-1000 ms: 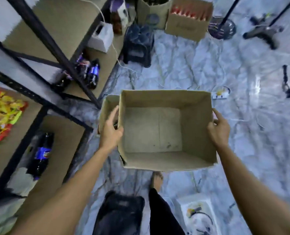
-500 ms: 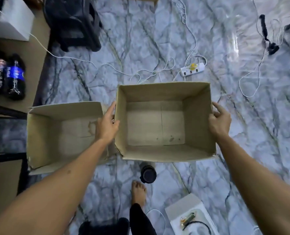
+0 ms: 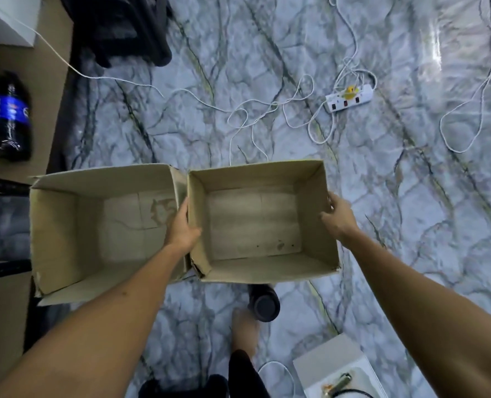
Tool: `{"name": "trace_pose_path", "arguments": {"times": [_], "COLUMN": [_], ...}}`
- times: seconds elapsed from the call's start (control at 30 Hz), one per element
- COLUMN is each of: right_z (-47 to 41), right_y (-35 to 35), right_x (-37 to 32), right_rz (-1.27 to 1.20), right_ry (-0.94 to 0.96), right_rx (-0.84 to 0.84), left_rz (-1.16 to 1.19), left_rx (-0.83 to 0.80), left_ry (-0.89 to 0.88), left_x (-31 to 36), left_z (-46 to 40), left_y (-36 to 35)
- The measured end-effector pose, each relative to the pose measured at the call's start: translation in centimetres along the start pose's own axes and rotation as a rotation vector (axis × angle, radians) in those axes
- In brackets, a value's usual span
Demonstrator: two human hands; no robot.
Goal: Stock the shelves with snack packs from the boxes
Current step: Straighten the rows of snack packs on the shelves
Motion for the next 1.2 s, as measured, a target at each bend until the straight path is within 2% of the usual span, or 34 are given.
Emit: {"name": "trace_pose_path", "arguments": {"times": [0.1,0.23,0.5,0.8,0.93,1.1,1.2], "right_z": [2.4,6.9,20.1,39.6,48.9,61.2,67.8], "right_y": [-1.5,-3.5,-9.6,-17.2,-21.4,-27.6,-31.9], "right_x": [0.6,-3.5,-19.6,-36.9,-43.1,-53.1,-57.9], "right_rz": [0.095,0.129,0.311,0.436,0.303,0.080,0.030], "right_ry": [-0.053,-0.013,0.340,0.831,0.994,1.357,1.574], "right_rx": [-0.013,-0.087,-0.373,-0.643,-0.657,-0.721,-0.728], "left_rz": [-0.066,-0.071,-0.015,0.055,0.079,0.090,0.133], "left_rx": [-0.057,-0.057,0.115,0.503,0.751,1.086,1.189], "left_ry": [0.025,0.017,0.079,0.034,-0.006,-0.094,-0.077], "left_x": [-0.2,1.5,1.1,-1.5,-4.3,-6.8,-9.8], "left_z": [1.2,4.7,17.0,37.2,46.0,54.7,58.4], "left_y": [-0.4,2.2,14.9,34.1,40.5,50.5,56.5]}}
Point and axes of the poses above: each hand's wrist, its own z-axis away from the middle knuckle, its own y-axis out of the back of the hand, x = y × z, the point moved 3 cm from there along -z, towards the middle knuckle, and after that the axes turned 5 degrees about -z, right-handed, at the moved point
